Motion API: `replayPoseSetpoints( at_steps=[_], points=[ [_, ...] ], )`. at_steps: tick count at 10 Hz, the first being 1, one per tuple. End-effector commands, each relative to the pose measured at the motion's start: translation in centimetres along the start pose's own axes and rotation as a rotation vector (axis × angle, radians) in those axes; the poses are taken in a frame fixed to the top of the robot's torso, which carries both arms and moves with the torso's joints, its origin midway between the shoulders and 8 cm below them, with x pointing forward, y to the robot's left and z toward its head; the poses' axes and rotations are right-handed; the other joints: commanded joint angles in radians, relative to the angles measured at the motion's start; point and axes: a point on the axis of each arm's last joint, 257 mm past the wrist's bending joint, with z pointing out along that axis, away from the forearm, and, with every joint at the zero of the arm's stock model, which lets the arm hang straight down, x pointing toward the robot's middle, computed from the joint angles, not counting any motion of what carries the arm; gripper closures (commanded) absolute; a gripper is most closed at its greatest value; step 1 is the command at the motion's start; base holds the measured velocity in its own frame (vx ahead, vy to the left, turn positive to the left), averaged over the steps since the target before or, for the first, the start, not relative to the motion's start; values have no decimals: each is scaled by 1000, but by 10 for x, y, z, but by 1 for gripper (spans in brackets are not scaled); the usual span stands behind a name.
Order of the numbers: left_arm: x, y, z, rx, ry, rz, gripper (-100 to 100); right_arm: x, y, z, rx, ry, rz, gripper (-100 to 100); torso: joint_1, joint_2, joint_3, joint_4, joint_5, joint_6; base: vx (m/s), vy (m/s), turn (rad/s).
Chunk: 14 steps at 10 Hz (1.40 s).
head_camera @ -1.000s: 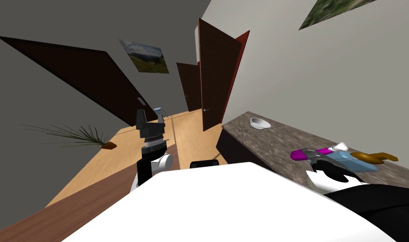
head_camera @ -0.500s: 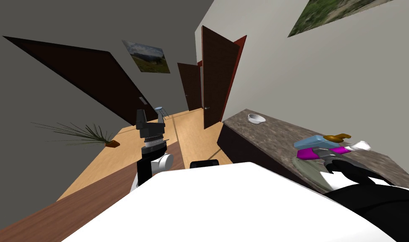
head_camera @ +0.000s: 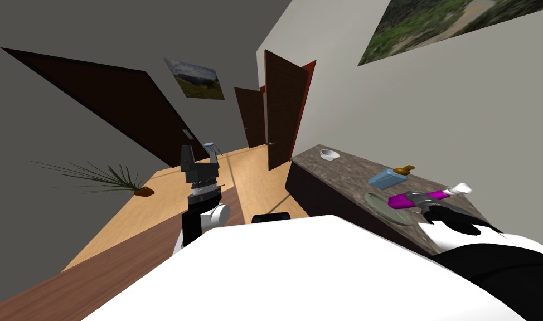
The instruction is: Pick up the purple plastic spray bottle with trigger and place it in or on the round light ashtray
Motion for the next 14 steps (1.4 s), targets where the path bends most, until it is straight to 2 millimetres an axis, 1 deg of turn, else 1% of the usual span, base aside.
replayPoseSetpoints(
  at_steps=[1,5,6,7,9,10,14],
  points=[
    [0,0,0,0,0,0,0,0,0,0,0,0,0,-100,0,0,0,0,0,0,-11,-8,-2],
    [0,0,0,0,0,0,0,0,0,0,1,0,0,-100,3,-5,-3,-1,1,0,-1,-1,0],
    [0,0,0,0,0,0,0,0,-1,0,2,1,0,0,4,-5,-3,-1,1,-1,0,0,0],
    [0,0,0,0,0,0,0,-13,-2,-3,7,-3,2,-100,4,-6,-4,-1,2,-1,-6,-2,4],
    [0,0,0,0,0,0,0,-25,-2,-6,9,-6,2,-100,5,-6,-3,-1,2,-2,-7,-6,7],
    [0,0,0,0,0,0,0,-37,0,-10,10,-8,2,-100,5,-6,-4,-1,2,-2,-10,-6,10],
    [0,0,0,0,0,0,0,-59,5,-18,7,-7,-2,-100,5,-6,-4,-1,2,-2,-8,-5,6]
  ],
)
